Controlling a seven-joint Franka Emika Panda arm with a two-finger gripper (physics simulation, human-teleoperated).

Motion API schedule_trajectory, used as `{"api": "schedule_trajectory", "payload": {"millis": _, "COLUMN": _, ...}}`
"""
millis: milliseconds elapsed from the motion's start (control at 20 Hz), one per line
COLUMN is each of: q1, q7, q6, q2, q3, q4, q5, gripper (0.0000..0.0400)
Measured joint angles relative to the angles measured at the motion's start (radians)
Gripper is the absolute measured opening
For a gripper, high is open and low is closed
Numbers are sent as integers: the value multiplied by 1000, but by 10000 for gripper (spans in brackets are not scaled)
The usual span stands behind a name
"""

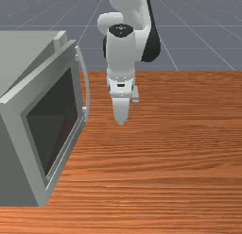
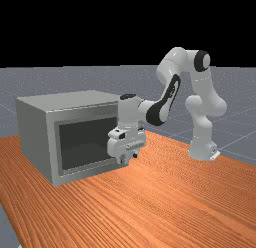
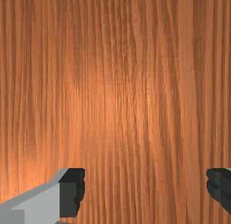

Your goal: Open the microwave

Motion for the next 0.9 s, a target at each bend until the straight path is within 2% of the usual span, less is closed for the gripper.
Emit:
{"api": "schedule_trajectory", "payload": {"millis": 50, "q1": 0, "q7": 0, "q6": 0, "q2": 0, "q3": 0, "q4": 0, "q5": 0, "gripper": 249}}
{"api": "schedule_trajectory", "payload": {"millis": 100, "q1": 3, "q7": 17, "q6": -3, "q2": -3, "q3": -3, "q4": -1, "q5": 1, "gripper": 308}}
{"api": "schedule_trajectory", "payload": {"millis": 150, "q1": 4, "q7": 28, "q6": -5, "q2": -5, "q3": -5, "q4": -2, "q5": 2, "gripper": 344}}
{"api": "schedule_trajectory", "payload": {"millis": 300, "q1": 5, "q7": 41, "q6": -8, "q2": -8, "q3": -8, "q4": -2, "q5": 3, "gripper": 388}}
{"api": "schedule_trajectory", "payload": {"millis": 350, "q1": 22, "q7": 249, "q6": -75, "q2": -102, "q3": -45, "q4": -77, "q5": -23, "gripper": 238}}
{"api": "schedule_trajectory", "payload": {"millis": 400, "q1": 26, "q7": 461, "q6": -134, "q2": -201, "q3": -79, "q4": -100, "q5": -43, "gripper": 146}}
{"api": "schedule_trajectory", "payload": {"millis": 450, "q1": 26, "q7": 689, "q6": -168, "q2": -268, "q3": -104, "q4": -107, "q5": -65, "gripper": 90}}
{"api": "schedule_trajectory", "payload": {"millis": 500, "q1": 28, "q7": 930, "q6": -190, "q2": -306, "q3": -120, "q4": -113, "q5": -88, "gripper": 55}}
{"api": "schedule_trajectory", "payload": {"millis": 600, "q1": 41, "q7": 1423, "q6": -242, "q2": -326, "q3": -134, "q4": -106, "q5": -127, "gripper": 21}}
{"api": "schedule_trajectory", "payload": {"millis": 650, "q1": 47, "q7": 1571, "q6": -265, "q2": -324, "q3": -137, "q4": -98, "q5": -136, "gripper": 13}}
{"api": "schedule_trajectory", "payload": {"millis": 750, "q1": 55, "q7": 1714, "q6": -290, "q2": -317, "q3": -138, "q4": -87, "q5": -143, "gripper": 5}}
{"api": "schedule_trajectory", "payload": {"millis": 900, "q1": 60, "q7": 1779, "q6": -305, "q2": -312, "q3": -139, "q4": -78, "q5": -146, "gripper": 1}}
